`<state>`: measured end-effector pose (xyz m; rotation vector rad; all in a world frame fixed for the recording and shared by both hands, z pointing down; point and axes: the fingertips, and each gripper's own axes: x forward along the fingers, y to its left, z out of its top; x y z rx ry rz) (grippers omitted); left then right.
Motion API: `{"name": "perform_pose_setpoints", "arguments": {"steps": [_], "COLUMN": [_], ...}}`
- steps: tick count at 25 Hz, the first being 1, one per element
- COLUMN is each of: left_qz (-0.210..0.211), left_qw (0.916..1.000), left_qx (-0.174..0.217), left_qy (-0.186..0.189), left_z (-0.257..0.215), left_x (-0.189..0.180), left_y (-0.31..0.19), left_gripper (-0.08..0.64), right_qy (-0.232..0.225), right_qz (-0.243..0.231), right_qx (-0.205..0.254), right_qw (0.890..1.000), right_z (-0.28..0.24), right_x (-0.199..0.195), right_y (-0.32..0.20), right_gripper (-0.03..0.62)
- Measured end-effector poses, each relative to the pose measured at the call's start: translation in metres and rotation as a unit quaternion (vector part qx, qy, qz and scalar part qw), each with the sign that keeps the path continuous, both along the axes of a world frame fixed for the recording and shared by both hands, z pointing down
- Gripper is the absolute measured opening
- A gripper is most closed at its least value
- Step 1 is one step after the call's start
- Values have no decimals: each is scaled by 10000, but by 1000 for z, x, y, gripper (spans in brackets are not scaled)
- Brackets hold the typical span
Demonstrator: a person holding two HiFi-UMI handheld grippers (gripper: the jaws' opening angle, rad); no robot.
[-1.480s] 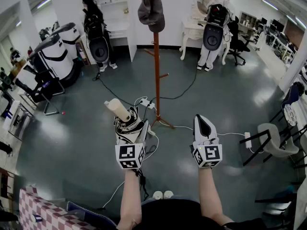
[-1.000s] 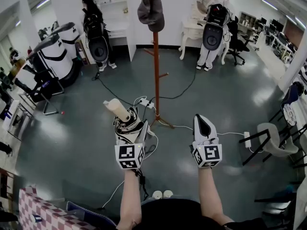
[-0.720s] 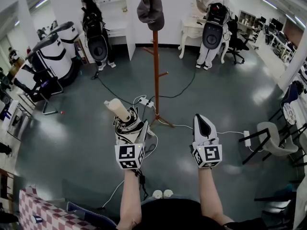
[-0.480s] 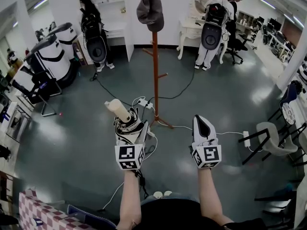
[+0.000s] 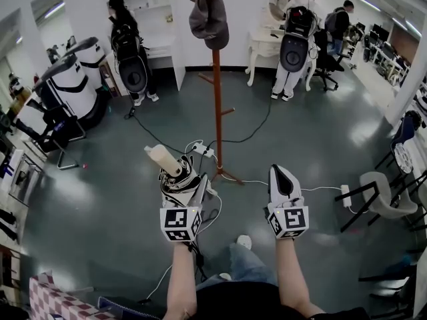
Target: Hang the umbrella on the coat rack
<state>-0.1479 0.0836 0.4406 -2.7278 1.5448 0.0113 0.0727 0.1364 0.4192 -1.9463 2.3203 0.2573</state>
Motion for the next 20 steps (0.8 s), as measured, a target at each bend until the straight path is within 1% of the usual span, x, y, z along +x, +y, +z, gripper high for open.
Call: {"name": "perform_pose_setpoints", "arguments": {"steps": [3,7,11,20], "left_qz": [13,-34,-105,-116], "left_qw": [10000,10000,9999,9998], "left_qx": [3,-13,-16,-116], "left_qy": [-9,35,-44,-58], "left_z": [0,5,12,22], "left_x": [5,12,22,55], "left_y": [-20,-50,-83,-156], "left_gripper": [316,316,316,316], "right_qy": [9,27,53,17], "right_qz": [-24,-175,-312,-592], "right_qx": [-3,10,11,-77], "right_qw": [10000,9998,9995,9982], "right_z": [0,4,8,15], "right_x": [4,6,11,26], "right_y": [-20,-55,-92,-176], "right_gripper": [-8,-8,-8,-8]}}
